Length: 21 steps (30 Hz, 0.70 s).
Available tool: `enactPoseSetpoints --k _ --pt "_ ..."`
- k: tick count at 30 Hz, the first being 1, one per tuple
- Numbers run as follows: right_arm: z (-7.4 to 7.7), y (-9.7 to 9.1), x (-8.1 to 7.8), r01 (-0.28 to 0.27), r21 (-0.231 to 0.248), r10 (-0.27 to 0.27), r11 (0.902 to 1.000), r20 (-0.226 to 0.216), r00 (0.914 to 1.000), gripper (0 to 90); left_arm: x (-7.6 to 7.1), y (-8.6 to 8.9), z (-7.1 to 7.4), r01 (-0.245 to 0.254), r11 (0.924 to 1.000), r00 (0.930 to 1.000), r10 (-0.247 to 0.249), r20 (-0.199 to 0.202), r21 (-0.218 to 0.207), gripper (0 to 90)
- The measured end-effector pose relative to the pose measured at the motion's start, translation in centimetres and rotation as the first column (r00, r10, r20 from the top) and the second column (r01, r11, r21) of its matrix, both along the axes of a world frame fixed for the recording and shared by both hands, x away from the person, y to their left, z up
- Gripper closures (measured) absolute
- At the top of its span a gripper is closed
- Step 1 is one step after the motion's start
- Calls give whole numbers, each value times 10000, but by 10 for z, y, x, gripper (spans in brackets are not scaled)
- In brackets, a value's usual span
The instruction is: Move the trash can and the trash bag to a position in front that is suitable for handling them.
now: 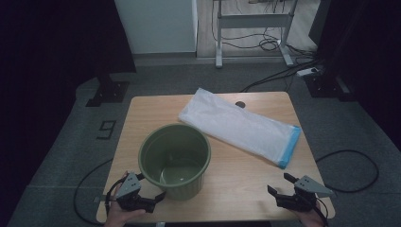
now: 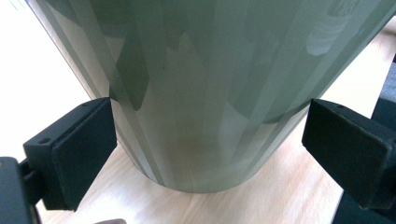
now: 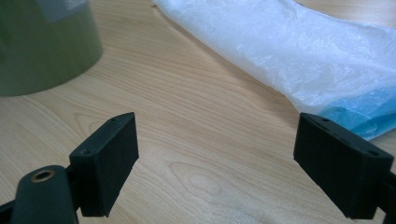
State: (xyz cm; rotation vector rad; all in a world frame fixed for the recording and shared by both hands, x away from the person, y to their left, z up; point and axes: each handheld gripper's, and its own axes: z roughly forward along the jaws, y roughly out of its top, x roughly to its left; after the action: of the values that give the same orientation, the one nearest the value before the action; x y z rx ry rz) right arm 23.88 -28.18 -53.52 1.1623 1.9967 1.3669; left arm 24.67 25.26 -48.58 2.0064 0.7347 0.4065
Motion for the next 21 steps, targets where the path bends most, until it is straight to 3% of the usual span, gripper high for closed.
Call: enactPoseSetpoints --k 4,10,17,21 --pt "0 0 -1 -11 5 11 10000 28 10000 134 9 -13 1 203 9998 9998 -203 -43 32 36" --pt "0 -2 -4 -28 -25 28 10000 15 10000 135 31 -48 3 595 9981 9982 -594 -104 185 45" --pt "-1 -1 -6 -92 -95 92 9999 -20 10000 136 45 -72 4 541 9981 9984 -537 -151 295 48" --pt "-2 1 -7 -170 -167 169 9997 -27 9999 136 54 -83 4 529 9985 9983 -525 -249 156 53"
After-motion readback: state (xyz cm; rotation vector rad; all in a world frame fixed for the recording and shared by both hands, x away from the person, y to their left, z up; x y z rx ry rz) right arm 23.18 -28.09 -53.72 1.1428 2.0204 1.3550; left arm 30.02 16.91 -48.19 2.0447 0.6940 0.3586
